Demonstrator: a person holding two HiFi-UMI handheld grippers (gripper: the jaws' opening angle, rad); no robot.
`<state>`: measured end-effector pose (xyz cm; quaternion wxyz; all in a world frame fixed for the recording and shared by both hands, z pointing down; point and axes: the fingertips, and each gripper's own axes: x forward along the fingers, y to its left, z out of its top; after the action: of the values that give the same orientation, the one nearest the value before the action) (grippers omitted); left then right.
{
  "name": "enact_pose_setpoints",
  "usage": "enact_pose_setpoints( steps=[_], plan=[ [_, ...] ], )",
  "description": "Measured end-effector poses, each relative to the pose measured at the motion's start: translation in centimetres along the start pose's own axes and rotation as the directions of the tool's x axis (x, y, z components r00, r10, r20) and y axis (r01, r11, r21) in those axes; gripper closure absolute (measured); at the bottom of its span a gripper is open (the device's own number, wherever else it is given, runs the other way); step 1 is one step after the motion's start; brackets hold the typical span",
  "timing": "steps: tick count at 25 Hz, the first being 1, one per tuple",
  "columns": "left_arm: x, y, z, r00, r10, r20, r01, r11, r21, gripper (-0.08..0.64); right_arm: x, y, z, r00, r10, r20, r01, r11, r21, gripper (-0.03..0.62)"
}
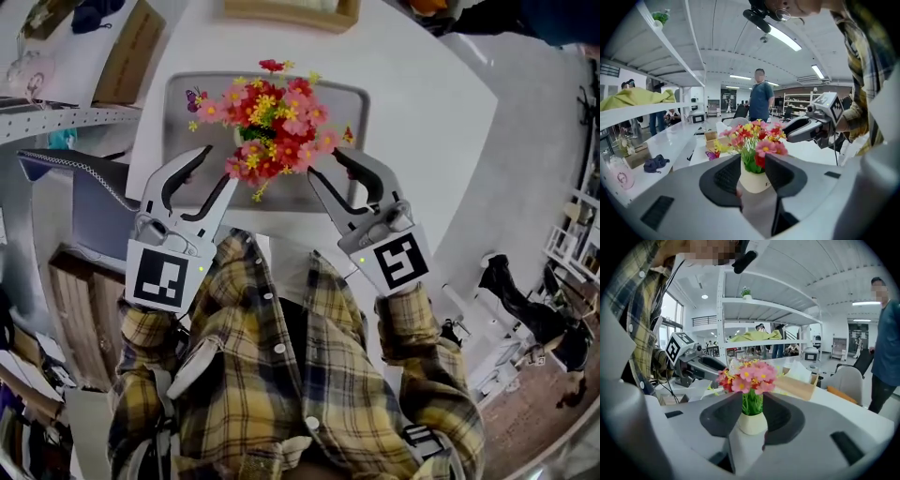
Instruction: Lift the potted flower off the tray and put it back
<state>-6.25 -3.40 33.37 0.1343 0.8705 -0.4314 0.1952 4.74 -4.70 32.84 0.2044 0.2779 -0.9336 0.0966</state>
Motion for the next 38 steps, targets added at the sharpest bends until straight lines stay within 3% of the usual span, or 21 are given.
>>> enact_pose_setpoints(
  steps=[5,10,18,26,32,38],
  plan=[
    [-2.3,-0.7,4.6,0.996,0.028,0.082,-0.026,0.999,-0.036,0.450,-2.8,0.6,3.6,0.996,-0.061,0.065,0.060,0.998,0.016,0.548],
    [-3.7,-1.6,8.8,0.988,0.025,0.155,-0.026,1.000,0.004,0.494,-4.6,1.0,8.2,0.978,-0.104,0.182,0.109,0.994,-0.018,0.579],
    [-5.1,-4.7,12.8,0.974,0.014,0.226,-0.028,0.998,0.060,0.552,-7.3,2.6,13.9,0.949,-0.095,0.301,0.123,0.990,-0.075,0.594],
    [-4.9,-5.9,14.6,0.959,-0.008,0.283,-0.012,0.998,0.067,0.552,-7.9,3.0,14.2,0.949,-0.098,0.298,0.118,0.992,-0.048,0.594],
    [-4.5,-7.5,15.7,0.958,-0.016,0.286,-0.014,0.995,0.103,0.552,-9.1,2.5,14.4,0.952,-0.087,0.295,0.105,0.994,-0.045,0.594],
    [-3.8,-7.5,16.1,0.960,0.002,0.280,-0.028,0.996,0.088,0.552,-9.2,2.3,14.5,0.953,-0.078,0.294,0.096,0.994,-0.049,0.595]
  ],
)
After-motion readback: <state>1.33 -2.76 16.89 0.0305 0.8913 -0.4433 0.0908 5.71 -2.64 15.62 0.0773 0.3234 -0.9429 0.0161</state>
